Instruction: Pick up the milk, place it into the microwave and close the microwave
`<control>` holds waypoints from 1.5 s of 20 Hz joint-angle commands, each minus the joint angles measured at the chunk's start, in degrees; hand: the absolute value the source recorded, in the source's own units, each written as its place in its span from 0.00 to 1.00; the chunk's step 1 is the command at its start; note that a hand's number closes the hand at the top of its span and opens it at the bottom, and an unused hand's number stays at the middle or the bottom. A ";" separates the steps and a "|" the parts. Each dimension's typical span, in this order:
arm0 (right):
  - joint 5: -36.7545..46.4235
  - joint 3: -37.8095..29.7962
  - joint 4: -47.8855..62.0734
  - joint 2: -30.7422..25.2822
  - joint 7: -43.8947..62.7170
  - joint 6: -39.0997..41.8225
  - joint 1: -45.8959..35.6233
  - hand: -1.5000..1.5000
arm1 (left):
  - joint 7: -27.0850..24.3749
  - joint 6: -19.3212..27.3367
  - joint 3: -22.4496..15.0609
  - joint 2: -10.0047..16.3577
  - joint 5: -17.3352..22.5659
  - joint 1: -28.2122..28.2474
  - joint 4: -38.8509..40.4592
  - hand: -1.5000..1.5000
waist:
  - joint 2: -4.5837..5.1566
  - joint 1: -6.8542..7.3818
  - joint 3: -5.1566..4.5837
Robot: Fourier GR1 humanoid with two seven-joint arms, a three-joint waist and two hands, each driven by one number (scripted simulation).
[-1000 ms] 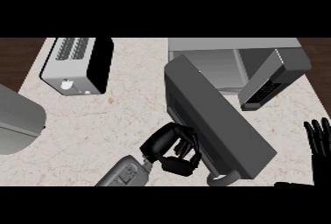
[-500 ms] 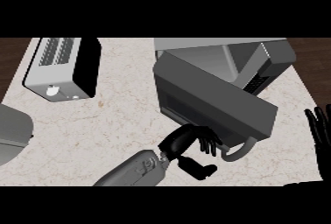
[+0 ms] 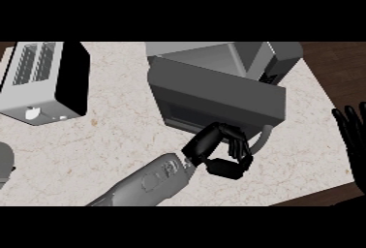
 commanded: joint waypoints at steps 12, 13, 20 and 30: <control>-5.53 0.05 -4.24 -4.33 5.43 3.42 -3.67 0.00 | -2.02 4.79 3.34 -0.19 11.10 -14.31 6.97 1.00 | 1.63 -7.67 0.19; -5.34 0.63 -4.91 -4.58 5.85 3.67 -3.90 0.00 | -2.07 5.55 3.30 -0.19 11.60 -14.70 7.04 1.00 | 1.71 -8.60 0.14; -8.16 -0.52 -5.10 -6.30 7.56 4.37 -5.63 0.00 | -2.44 6.81 4.43 -0.17 14.84 -18.87 10.64 1.00 | 2.62 -10.96 0.34; -10.55 -1.70 -5.14 -9.12 9.91 5.09 -8.21 0.00 | -2.54 9.72 5.63 -0.10 17.91 -23.14 13.91 1.00 | 3.19 -13.62 0.48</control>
